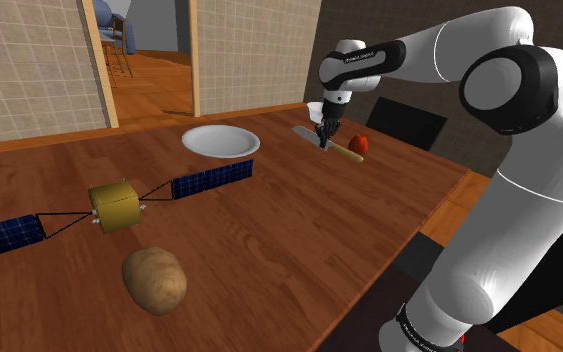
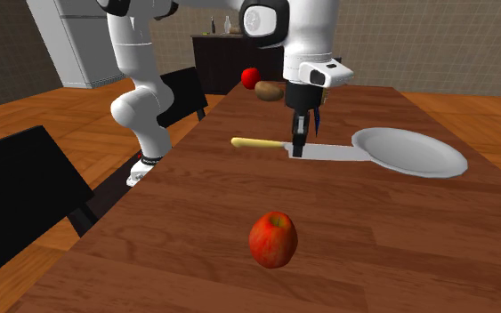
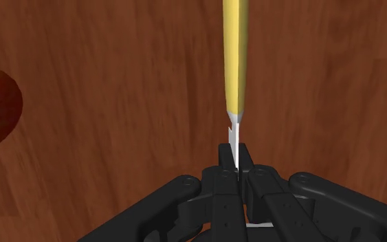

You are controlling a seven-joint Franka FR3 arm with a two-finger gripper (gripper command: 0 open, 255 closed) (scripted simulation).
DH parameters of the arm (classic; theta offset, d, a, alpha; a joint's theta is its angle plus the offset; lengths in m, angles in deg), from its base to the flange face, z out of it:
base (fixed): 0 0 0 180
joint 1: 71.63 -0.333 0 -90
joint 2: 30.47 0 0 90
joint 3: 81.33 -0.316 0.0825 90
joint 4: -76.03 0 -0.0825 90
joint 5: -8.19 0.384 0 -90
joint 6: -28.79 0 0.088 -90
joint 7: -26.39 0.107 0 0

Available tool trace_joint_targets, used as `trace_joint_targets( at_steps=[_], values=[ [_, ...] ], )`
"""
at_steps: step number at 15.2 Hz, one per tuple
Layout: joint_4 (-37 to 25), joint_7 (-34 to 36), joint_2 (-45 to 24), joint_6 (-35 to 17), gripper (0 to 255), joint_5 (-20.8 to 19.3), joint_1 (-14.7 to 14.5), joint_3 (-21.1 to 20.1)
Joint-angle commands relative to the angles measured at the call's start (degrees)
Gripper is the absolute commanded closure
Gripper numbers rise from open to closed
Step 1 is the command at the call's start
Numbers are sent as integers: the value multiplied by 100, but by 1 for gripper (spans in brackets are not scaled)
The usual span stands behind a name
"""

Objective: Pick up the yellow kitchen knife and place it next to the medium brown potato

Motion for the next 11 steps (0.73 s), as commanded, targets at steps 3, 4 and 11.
trace_joint_targets(
  at_steps=[3,4,11],
  values=[
    [-243,13,61,305,255,-22,-1,0],
    [-309,16,71,380,255,-26,-2,0],
    [-815,29,100,913,255,-38,-2,0]
  ],
)
